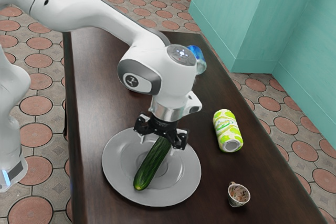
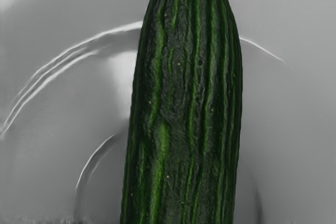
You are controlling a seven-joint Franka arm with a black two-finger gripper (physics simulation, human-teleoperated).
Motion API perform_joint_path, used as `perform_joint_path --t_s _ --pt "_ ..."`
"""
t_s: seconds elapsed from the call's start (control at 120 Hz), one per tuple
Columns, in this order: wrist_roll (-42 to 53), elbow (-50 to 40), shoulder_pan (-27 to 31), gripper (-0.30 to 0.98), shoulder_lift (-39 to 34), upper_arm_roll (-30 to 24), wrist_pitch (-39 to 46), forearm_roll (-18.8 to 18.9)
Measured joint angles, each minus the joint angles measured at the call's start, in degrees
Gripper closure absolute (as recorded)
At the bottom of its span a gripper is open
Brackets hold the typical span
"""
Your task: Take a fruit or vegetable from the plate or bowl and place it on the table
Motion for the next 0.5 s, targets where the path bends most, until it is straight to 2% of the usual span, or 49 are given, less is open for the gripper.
perform_joint_path --t_s 0.5 --pt "-6.68 -1.72 -1.54 0.00 0.26 -0.21 1.58 -1.97"
